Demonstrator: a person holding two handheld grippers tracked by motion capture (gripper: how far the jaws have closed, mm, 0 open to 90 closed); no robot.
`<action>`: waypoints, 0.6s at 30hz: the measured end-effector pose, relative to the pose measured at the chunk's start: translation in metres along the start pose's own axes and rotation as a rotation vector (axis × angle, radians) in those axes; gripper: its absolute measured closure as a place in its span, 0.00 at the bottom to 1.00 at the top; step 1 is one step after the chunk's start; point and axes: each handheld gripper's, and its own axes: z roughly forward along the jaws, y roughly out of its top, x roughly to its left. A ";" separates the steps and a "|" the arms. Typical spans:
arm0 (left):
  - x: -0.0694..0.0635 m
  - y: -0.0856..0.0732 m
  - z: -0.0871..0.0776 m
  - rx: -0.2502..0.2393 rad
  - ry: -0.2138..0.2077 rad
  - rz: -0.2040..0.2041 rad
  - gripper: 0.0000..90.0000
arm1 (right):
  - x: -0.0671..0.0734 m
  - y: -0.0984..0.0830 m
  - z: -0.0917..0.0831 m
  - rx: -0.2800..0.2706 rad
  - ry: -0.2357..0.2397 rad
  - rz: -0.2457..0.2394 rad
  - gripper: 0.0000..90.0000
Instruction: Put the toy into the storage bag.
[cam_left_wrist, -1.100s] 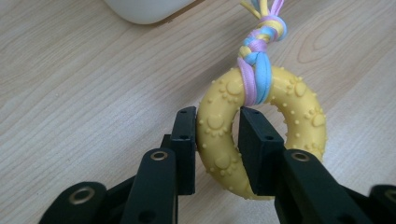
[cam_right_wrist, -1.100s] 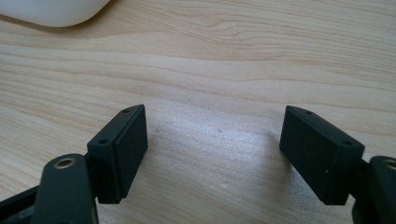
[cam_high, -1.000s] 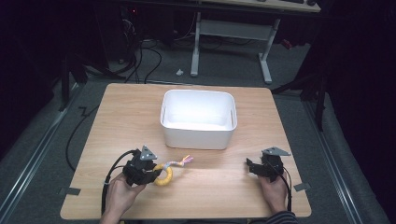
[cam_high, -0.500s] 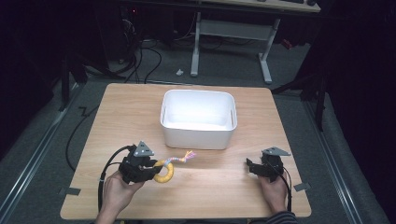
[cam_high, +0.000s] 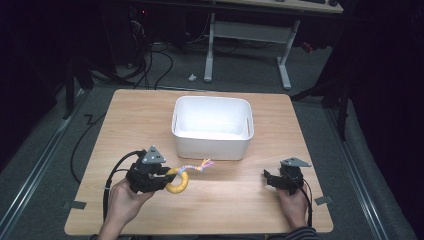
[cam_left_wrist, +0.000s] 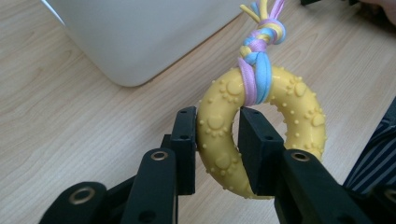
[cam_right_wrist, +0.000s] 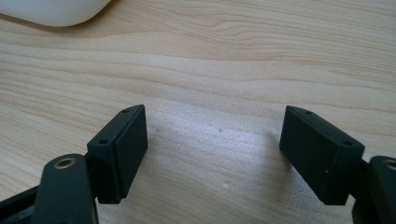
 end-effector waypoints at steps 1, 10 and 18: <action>0.000 0.000 0.000 0.000 0.000 0.000 0.76 | 0.000 0.000 0.000 0.000 0.000 0.000 0.26; -0.001 0.015 -0.008 -0.017 -0.024 0.018 0.76 | 0.000 0.000 0.000 0.000 0.001 -0.001 0.26; 0.000 0.029 -0.011 -0.031 -0.041 0.030 0.76 | 0.000 0.000 0.000 0.000 0.001 -0.001 0.26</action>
